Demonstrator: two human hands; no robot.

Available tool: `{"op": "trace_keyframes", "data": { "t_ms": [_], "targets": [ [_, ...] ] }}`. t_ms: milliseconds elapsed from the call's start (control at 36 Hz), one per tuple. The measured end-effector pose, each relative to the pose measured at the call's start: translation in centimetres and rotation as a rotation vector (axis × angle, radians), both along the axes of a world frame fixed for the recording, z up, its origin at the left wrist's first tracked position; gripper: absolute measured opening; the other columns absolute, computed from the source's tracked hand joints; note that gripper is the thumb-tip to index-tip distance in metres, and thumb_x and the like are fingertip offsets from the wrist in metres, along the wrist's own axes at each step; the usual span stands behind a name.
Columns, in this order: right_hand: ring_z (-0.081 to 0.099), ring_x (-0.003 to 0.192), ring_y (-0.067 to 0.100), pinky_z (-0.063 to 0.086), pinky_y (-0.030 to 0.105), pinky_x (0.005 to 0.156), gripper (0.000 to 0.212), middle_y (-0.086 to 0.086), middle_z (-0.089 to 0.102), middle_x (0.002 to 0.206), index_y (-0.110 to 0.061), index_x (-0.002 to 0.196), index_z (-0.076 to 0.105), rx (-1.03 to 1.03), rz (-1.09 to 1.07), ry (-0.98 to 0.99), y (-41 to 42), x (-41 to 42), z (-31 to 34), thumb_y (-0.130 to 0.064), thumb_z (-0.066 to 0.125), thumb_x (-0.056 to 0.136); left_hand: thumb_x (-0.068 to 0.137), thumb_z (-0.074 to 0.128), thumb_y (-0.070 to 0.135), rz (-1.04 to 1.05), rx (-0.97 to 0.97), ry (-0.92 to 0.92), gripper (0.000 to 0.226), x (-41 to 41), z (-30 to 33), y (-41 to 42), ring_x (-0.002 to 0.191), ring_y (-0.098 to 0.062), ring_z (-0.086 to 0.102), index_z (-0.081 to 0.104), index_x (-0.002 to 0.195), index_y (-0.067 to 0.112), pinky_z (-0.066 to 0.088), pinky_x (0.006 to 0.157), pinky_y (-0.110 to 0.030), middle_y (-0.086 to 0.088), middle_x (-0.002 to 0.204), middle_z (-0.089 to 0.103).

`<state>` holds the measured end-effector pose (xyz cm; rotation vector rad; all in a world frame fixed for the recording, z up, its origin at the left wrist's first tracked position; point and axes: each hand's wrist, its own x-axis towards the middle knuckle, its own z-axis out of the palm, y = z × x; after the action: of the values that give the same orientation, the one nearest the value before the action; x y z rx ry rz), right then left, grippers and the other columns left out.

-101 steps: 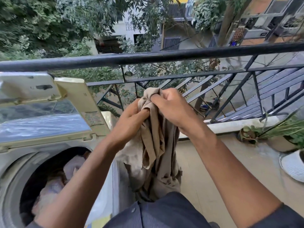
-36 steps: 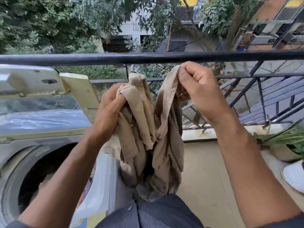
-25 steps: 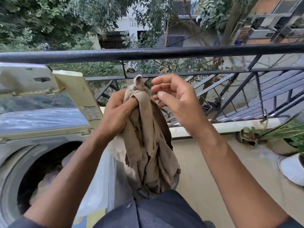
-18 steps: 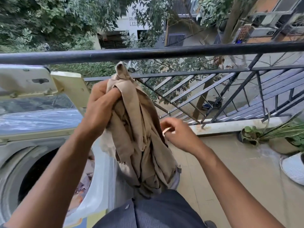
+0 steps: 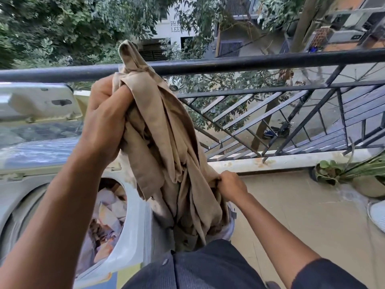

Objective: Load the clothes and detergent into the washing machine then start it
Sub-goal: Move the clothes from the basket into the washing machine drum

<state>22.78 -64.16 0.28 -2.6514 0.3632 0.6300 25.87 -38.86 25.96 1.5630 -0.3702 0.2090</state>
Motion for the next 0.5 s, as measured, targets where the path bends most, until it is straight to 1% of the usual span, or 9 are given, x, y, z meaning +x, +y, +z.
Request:
{"op": "trace_keyframes", "data": {
  "t_ms": [56, 139, 167, 222, 278, 306, 361, 444, 500],
  "targets": [
    [0.072, 0.092, 0.036, 0.062, 0.041, 0.078, 0.021, 0.016, 0.072, 0.109, -0.009, 0.102, 0.068, -0.047, -0.03, 0.033, -0.9, 0.7, 1.8, -0.011, 0.049, 0.093, 0.096, 0.051, 0.01, -0.007, 0.032, 0.02, 0.034, 0.1, -0.7, 0.3, 0.062, -0.007, 0.054, 0.065, 0.068, 0.023, 0.046, 0.055, -0.021, 0.011, 0.067, 0.062],
    [0.075, 0.072, 0.034, 0.064, 0.041, 0.072, 0.019, 0.018, 0.075, 0.093, -0.009, 0.089, 0.065, -0.001, -0.061, -0.004, -2.8, 2.3, 6.3, -0.01, 0.046, 0.094, 0.099, 0.052, 0.012, -0.013, 0.127, 0.074, 0.033, 0.3, -2.1, 0.4, 0.066, -0.008, 0.06, 0.069, 0.071, 0.019, 0.051, 0.059, -0.023, 0.009, 0.071, 0.066],
    [0.076, 0.075, 0.036, 0.064, 0.043, 0.074, 0.023, 0.021, 0.075, 0.094, -0.006, 0.089, 0.067, 0.093, -0.086, -0.042, -3.5, 2.8, 8.2, -0.011, 0.046, 0.096, 0.1, 0.054, 0.015, -0.002, 0.149, 0.098, 0.031, 0.3, -2.7, 0.3, 0.066, -0.008, 0.06, 0.069, 0.073, 0.02, 0.052, 0.059, -0.023, 0.008, 0.072, 0.066],
    [0.074, 0.087, 0.042, 0.063, 0.051, 0.083, 0.025, 0.027, 0.073, 0.099, 0.002, 0.096, 0.07, 0.373, -0.168, -0.138, -4.4, 3.7, 12.3, -0.007, 0.048, 0.098, 0.098, 0.057, 0.021, 0.015, 0.178, 0.148, 0.025, 0.3, -4.0, 0.0, 0.067, -0.01, 0.06, 0.069, 0.076, 0.02, 0.052, 0.058, -0.023, 0.006, 0.072, 0.066],
    [0.068, 0.079, 0.04, 0.061, 0.056, 0.08, 0.023, 0.027, 0.069, 0.088, 0.005, 0.087, 0.069, 0.629, -0.206, -0.338, -4.6, 3.9, 16.8, 0.002, 0.048, 0.096, 0.097, 0.059, 0.026, 0.005, 0.206, 0.188, 0.022, 0.3, -5.2, -0.4, 0.067, -0.008, 0.061, 0.069, 0.078, 0.02, 0.052, 0.059, -0.022, 0.008, 0.073, 0.066],
    [0.065, 0.077, 0.037, 0.057, 0.063, 0.079, 0.024, 0.026, 0.067, 0.084, 0.007, 0.085, 0.069, 0.763, -0.201, -0.44, -4.5, 3.7, 19.0, 0.006, 0.047, 0.095, 0.096, 0.06, 0.026, -0.009, 0.212, 0.206, 0.02, 0.2, -5.8, -0.6, 0.068, -0.006, 0.062, 0.069, 0.08, 0.021, 0.052, 0.06, -0.021, 0.011, 0.073, 0.067],
    [0.063, 0.083, 0.037, 0.053, 0.066, 0.083, 0.023, 0.028, 0.068, 0.091, 0.01, 0.092, 0.069, 0.974, -0.154, -0.586, -4.0, 3.3, 23.0, 0.003, 0.047, 0.094, 0.095, 0.062, 0.029, -0.033, 0.232, 0.236, 0.016, 0.1, -6.7, -1.0, 0.072, -0.006, 0.061, 0.07, 0.084, 0.022, 0.052, 0.064, -0.024, 0.013, 0.076, 0.067],
    [0.06, 0.089, 0.036, 0.052, 0.058, 0.082, 0.027, 0.027, 0.065, 0.098, 0.005, 0.1, 0.072, 1.168, -0.082, -0.697, -3.1, 2.8, 26.9, -0.005, 0.046, 0.096, 0.088, 0.066, 0.035, -0.067, 0.253, 0.265, 0.012, -0.1, -7.5, -1.5, 0.08, -0.008, 0.063, 0.073, 0.092, 0.025, 0.052, 0.074, -0.03, 0.012, 0.084, 0.069],
    [0.061, 0.089, 0.033, 0.052, 0.048, 0.081, 0.026, 0.023, 0.067, 0.095, 0.005, 0.102, 0.07, 1.198, -0.025, -0.725, -2.0, 2.6, 27.9, -0.002, 0.045, 0.098, 0.084, 0.068, 0.035, -0.142, 0.223, 0.257, 0.033, 0.0, -7.7, -1.7, 0.094, -0.011, 0.067, 0.071, 0.114, 0.023, 0.054, 0.085, -0.032, 0.006, 0.101, 0.074]
  ]
}}
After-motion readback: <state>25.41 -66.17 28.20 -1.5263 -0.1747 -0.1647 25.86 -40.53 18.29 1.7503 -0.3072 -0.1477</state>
